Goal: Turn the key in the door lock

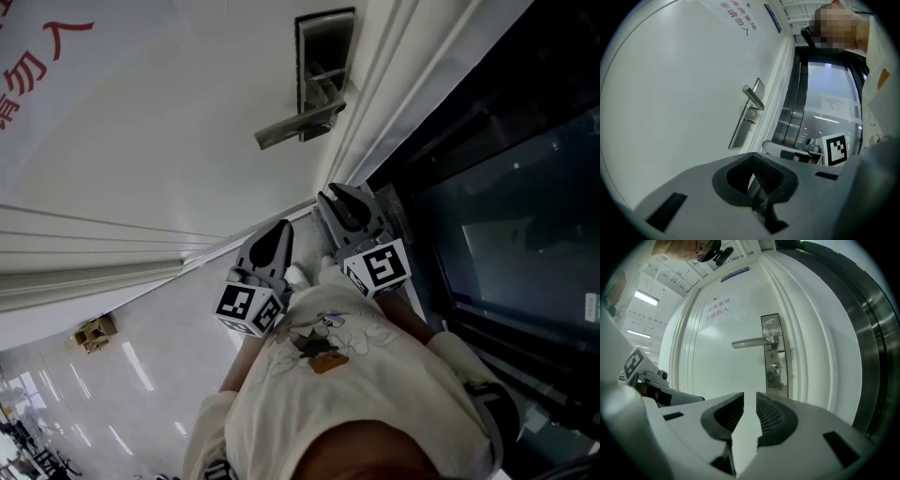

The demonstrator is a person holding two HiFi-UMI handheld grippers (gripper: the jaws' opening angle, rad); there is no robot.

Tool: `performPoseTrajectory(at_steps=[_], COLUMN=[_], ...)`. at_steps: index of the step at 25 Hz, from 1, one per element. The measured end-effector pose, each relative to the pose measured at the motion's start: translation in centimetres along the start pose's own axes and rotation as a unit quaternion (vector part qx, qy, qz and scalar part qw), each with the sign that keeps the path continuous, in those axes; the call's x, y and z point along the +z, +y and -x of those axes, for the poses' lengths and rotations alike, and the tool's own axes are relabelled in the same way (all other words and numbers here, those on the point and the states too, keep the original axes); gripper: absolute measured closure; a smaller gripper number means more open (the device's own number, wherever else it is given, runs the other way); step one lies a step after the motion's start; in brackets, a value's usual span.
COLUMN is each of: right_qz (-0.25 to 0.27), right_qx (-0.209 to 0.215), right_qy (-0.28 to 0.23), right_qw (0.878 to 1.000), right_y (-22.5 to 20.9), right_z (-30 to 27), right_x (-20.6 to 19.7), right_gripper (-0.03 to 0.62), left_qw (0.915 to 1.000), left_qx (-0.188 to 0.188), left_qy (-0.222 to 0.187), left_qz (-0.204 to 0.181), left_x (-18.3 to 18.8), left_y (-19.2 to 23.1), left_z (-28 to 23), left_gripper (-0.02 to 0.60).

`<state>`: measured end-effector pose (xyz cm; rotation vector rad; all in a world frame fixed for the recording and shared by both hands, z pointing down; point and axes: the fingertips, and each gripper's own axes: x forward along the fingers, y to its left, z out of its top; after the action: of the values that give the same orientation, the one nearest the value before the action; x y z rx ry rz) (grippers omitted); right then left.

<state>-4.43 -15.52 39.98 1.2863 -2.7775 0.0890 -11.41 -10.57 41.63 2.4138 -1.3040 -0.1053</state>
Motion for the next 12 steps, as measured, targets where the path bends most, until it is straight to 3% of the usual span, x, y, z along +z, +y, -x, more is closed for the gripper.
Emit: performPoseTrajectory(at_steps=[7,12], right_qz=[0.142,0.25], right_qx=[-0.04,-0.071], right_qy=[-0.002,0.003], right_qw=[0.989,0.966], right_y=[-2.4,-3.4], right_z=[-1.7,-3.1], right_x=[3.8,5.4], right_gripper=[0.508,0.501], left_qw=[1.0,1.0], left_qx=[-0.002,0.006], left_qy=[-0.002,-0.002], left_qz=[-0.005,-0.006], left_x=[0.4,0.4], left_y=[-0.6,-0.3], left_z=[-2.0,-2.3], left_gripper=[0.577,0.577])
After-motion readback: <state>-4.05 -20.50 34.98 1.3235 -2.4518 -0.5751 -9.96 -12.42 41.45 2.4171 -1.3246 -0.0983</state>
